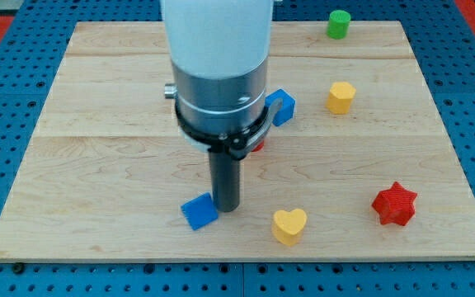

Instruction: Push the blue cube towards the center left of the board

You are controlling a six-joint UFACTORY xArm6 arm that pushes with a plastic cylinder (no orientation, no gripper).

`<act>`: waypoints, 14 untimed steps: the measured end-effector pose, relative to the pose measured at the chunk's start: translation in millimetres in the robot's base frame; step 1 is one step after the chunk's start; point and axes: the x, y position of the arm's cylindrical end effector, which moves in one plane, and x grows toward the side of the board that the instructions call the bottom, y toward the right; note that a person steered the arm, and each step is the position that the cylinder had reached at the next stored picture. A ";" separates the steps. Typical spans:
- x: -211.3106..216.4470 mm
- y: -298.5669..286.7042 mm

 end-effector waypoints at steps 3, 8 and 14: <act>-22.0 57.9; -116.9 125.2; -182.6 102.6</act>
